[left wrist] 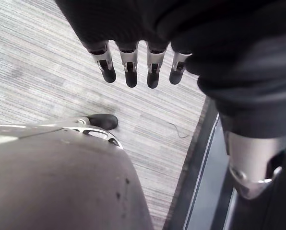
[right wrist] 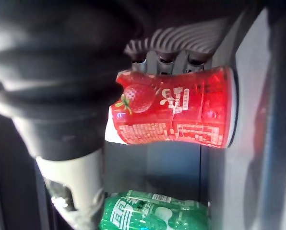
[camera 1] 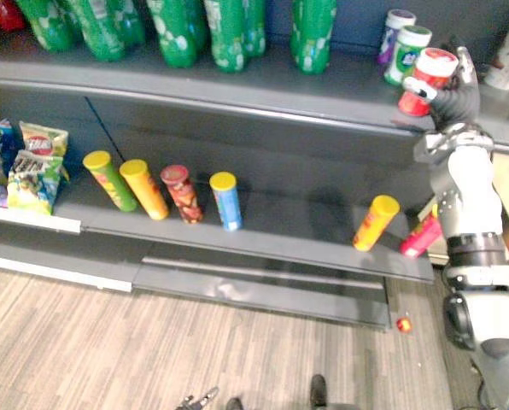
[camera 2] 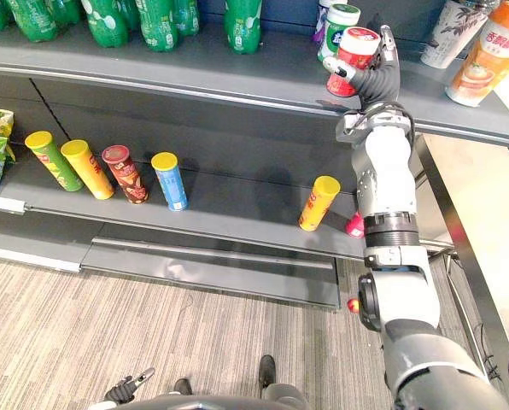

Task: Put the gum and the chips on the shelf.

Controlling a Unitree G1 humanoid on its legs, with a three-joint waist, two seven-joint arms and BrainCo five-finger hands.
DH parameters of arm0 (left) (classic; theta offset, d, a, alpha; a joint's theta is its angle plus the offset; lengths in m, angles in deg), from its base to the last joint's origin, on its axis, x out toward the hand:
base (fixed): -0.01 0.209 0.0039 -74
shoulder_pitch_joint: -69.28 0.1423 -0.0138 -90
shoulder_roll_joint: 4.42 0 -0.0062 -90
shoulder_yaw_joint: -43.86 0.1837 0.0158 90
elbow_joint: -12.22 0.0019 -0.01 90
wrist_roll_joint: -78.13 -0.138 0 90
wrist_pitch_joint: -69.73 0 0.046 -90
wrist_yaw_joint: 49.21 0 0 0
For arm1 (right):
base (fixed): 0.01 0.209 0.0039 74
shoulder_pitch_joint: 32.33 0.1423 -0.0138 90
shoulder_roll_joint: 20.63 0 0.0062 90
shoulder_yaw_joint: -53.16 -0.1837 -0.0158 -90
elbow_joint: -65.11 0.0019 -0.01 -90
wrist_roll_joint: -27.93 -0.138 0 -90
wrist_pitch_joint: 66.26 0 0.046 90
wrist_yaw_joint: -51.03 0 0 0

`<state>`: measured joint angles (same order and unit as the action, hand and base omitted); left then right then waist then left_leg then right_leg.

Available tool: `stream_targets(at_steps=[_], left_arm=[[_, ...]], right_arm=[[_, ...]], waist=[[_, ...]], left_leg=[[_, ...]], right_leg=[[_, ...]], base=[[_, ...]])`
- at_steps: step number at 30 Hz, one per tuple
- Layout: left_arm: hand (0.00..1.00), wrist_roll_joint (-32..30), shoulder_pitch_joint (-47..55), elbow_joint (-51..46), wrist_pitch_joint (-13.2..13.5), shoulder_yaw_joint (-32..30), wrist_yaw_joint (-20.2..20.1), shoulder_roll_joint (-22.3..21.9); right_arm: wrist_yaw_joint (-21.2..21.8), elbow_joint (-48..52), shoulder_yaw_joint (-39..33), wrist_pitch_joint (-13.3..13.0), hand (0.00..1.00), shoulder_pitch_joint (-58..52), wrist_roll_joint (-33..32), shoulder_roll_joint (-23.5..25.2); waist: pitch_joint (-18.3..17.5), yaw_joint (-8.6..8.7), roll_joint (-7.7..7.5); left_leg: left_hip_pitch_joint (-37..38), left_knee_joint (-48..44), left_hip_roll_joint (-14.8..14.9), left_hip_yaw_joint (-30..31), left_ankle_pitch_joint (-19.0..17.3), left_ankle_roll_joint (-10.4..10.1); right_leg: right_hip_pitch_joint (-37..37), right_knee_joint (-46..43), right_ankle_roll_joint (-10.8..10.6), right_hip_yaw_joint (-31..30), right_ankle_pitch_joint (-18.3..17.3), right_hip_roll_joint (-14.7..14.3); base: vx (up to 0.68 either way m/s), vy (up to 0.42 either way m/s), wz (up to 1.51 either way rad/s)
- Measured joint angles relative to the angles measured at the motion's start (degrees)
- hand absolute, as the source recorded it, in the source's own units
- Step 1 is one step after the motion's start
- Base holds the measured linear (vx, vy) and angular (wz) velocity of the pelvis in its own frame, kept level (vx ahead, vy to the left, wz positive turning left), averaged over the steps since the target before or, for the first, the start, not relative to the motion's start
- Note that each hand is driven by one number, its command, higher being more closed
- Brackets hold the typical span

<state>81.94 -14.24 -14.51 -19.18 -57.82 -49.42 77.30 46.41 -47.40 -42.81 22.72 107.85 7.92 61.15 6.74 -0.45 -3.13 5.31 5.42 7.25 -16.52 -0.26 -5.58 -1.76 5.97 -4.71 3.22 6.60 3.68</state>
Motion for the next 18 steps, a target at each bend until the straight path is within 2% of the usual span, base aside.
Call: stream_targets(at_steps=[9,18], left_arm=[[0.0,-0.12,0.15,-0.06,-0.01,0.05,-0.01,0.04],[0.0,-0.13,0.34,-0.07,-0.01,0.14,0.02,0.59]], right_arm=[[0.41,4.09,2.1,-0.95,0.0,-3.41,-0.04,0.02],[-0.17,3.62,2.27,-0.9,0.0,-4.29,-0.06,0.03]], waist=[[-0.07,0.05,-0.11],[-0.69,-0.03,-1.06]], left_leg=[[0.11,0.0,0.0,-0.13,-0.03,-0.04],[0.08,0.0,-0.09,0.13,0.0,0.0]], right_leg=[[0.08,-0.01,-0.02,0.02,-0.02,0.03],[0.2,0.0,-0.04,0.4,-0.04,0.19]], base=[[0.0,0.0,0.0],[0.0,0.0,0.0]])
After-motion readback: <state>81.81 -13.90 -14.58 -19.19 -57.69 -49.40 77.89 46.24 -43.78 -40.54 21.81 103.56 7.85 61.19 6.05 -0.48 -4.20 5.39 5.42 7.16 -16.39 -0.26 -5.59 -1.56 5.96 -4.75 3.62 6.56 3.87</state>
